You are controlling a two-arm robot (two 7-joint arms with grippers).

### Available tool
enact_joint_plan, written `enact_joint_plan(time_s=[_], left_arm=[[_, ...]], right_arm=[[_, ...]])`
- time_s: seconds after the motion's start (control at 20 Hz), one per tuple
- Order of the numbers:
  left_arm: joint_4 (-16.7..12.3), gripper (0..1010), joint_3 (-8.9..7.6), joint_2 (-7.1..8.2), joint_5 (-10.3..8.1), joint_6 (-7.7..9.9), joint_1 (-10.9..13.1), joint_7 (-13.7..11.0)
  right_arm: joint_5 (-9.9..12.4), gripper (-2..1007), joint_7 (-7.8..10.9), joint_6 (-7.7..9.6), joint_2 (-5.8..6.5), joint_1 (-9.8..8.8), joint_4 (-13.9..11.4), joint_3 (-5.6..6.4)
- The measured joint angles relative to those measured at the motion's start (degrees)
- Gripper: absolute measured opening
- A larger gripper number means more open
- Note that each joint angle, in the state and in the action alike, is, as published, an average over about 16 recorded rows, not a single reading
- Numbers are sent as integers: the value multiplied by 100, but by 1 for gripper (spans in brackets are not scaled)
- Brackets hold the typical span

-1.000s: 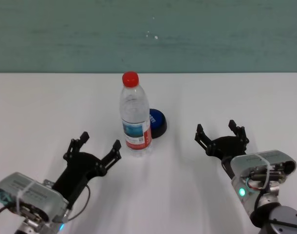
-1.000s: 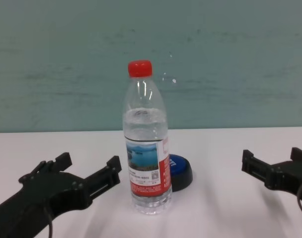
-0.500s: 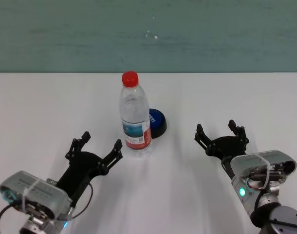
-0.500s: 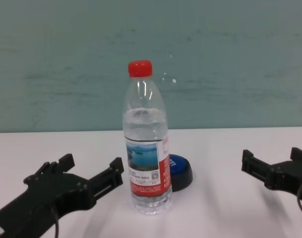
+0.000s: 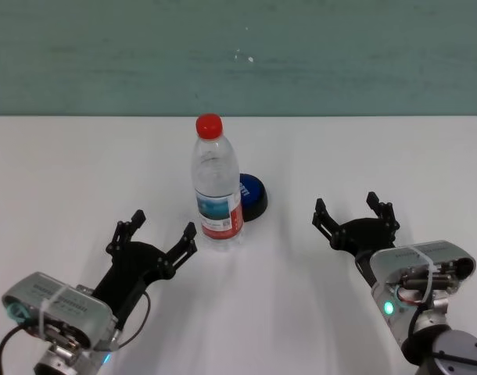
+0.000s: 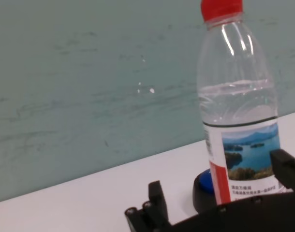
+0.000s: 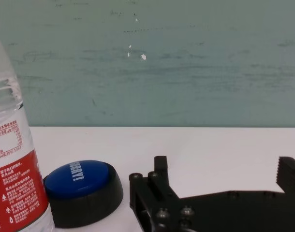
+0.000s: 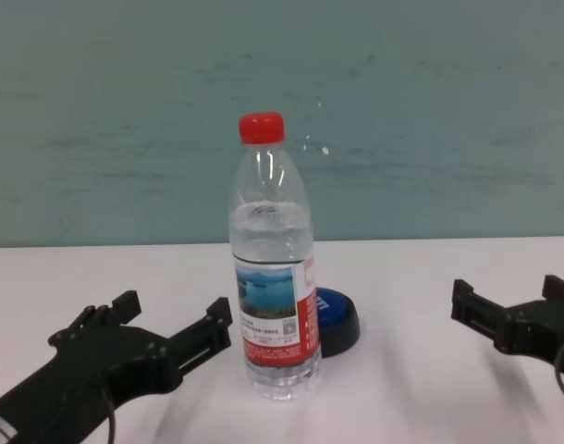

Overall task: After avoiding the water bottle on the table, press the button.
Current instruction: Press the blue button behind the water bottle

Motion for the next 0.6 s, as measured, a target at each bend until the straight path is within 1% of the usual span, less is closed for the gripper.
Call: enact_joint_plan(time_s=[0.6], left_arm=[[77, 1010, 25, -39, 66, -18, -60, 18]], right_arm=[[0, 1004, 0, 0, 0, 0, 0, 0]])
